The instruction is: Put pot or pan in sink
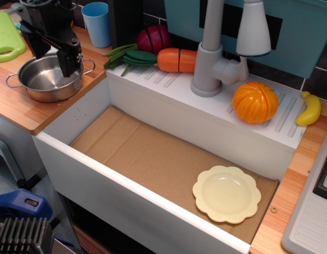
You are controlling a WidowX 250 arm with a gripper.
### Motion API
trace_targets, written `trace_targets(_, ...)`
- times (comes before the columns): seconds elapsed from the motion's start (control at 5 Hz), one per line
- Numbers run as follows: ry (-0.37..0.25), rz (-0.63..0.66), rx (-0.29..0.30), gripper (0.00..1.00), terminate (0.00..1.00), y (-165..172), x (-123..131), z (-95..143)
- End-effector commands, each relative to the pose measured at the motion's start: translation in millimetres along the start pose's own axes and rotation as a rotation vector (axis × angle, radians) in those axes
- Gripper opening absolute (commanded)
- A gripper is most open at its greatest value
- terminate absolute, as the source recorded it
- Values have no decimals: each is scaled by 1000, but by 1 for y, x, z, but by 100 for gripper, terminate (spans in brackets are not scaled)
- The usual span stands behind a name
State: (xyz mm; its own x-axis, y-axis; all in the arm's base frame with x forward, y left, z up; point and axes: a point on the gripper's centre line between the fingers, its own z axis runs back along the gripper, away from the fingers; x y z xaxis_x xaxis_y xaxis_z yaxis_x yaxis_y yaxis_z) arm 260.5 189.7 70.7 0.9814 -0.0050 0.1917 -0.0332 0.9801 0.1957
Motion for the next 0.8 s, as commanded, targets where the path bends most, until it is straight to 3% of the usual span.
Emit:
trace_targets(0.0,-12,4,7,100,0,4,3,-12)
trace_targets(0.4,-59,11,21,100,0,0,-2,-41)
trace_targets(0.6,-60,-1,-1,100,0,1,0,-55)
